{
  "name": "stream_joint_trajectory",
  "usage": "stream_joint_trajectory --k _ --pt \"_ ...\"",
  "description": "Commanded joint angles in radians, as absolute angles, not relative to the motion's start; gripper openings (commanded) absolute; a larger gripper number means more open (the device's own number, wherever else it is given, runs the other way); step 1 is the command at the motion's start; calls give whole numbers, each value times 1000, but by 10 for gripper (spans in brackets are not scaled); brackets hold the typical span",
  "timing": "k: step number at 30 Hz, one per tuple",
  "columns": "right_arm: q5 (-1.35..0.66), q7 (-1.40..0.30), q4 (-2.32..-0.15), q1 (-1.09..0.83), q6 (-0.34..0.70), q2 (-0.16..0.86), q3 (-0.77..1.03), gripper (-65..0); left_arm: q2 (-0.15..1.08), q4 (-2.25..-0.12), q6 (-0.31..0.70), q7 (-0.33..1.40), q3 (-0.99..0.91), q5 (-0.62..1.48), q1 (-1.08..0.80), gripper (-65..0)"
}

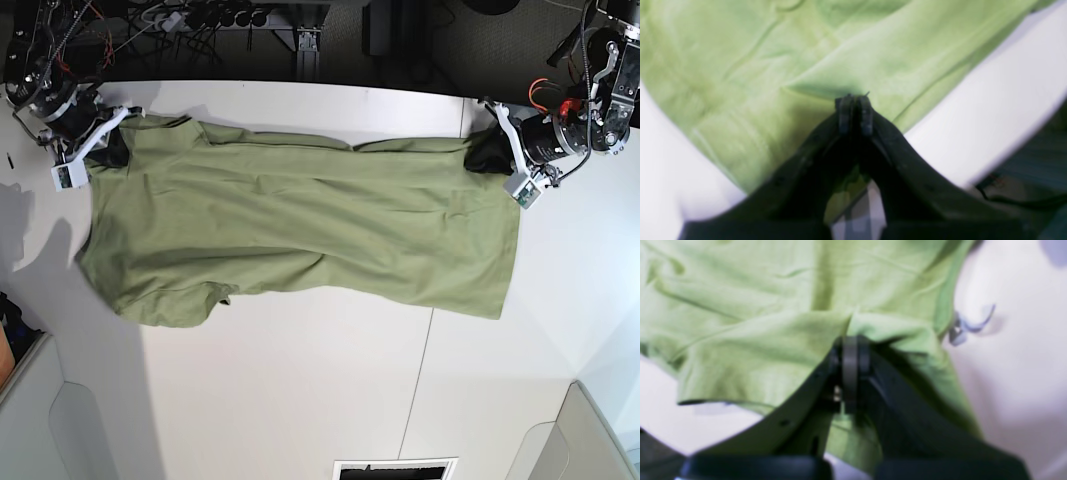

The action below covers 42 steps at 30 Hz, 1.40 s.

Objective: Layout the t-shirt on the table in an organized manner, then fold the t-shirt properly
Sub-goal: 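Release and move both grippers to the shirt's hem-side edge, then grasp the hem-side edge with both grippers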

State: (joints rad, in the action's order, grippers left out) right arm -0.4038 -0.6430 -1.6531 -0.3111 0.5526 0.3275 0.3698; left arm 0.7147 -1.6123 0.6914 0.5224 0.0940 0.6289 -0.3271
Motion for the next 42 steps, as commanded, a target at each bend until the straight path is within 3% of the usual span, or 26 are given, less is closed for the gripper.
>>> stream_joint_trajectory --k 1,8,14,15,17,19,26,29,32,34,36,39,42 --pt "-393 -667 -1674 -331 552 348 376 -650 733 -1640 698 536 90 624 -341 -624" --pt "-443 -671 -1694 -349 550 349 426 -650 731 -1681 698 543 76 625 -360 -607" --pt "-529 -677 -1694 -268 550 349 506 -650 732 -1683 698 563 -28 710 -360 -406" --pt "-540 -680 -1694 -248 550 349 518 -595 732 -1684 698 575 -57 743 -360 -400" --pt "-554 -682 -1694 -206 550 349 535 -489 732 -1684 698 590 -118 803 -359 -400" --pt "-558 -681 -1694 -157 547 349 538 -432 732 -1684 698 592 -181 855 -349 -400" --pt "-475 -639 -1674 36 471 349 537 -429 720 -1663 698 559 -243 823 -196 -400" --pt "-429 -630 -1602 130 463 349 529 -434 712 -1595 645 518 -205 753 -96 -400" --pt "-390 -616 -1469 225 464 349 519 -499 701 -1470 632 489 -143 710 20 -400" --pt "-385 -602 -1367 279 469 349 517 -503 693 -1373 632 484 -93 709 97 -400" --pt "-386 -601 -1278 323 492 349 517 -480 683 -1279 632 470 -40 709 168 -400" --pt "-423 -602 -1191 362 540 348 516 -392 651 -1157 632 471 21 709 263 -400" --pt "-450 -602 -1166 371 550 348 508 -385 608 -1084 633 470 53 706 325 -400"
